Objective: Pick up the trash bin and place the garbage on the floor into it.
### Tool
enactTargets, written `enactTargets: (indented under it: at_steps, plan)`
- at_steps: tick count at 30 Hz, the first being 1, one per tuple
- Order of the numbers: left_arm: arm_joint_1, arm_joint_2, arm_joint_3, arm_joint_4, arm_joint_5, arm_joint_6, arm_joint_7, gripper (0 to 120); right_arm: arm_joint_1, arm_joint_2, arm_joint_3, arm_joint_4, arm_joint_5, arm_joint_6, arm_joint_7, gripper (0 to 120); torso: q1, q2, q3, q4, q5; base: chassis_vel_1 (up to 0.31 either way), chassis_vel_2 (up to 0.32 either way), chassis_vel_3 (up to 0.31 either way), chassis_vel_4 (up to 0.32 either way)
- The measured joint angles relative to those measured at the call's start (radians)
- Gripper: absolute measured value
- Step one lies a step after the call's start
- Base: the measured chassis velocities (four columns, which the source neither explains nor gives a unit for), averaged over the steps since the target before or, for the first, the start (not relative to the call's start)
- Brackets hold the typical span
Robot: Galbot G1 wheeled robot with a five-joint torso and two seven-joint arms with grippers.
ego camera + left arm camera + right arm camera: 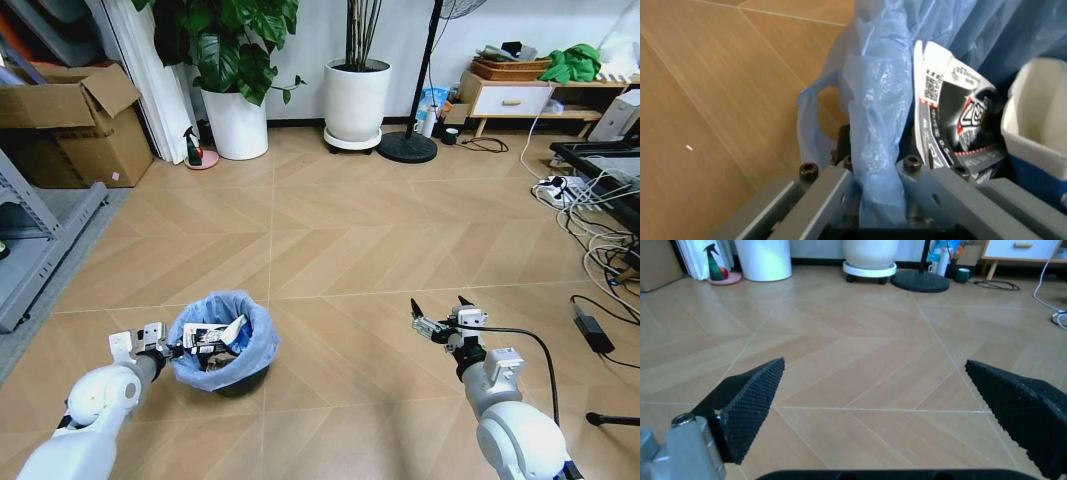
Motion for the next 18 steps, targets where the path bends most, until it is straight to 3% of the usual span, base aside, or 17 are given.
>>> enactTargets:
  at_steps: [18]
  plan:
    - [0.029, 0.01, -0.001, -0.046, 0.002, 0.02, 0.001, 0, 0.021, -0.007, -0.017, -0.021, 0.008, -0.002, 0.0, 100, 0.0, 0.0, 0.0, 0.0002, 0.0, 0.0, 0.0, 0.0, 0.0]
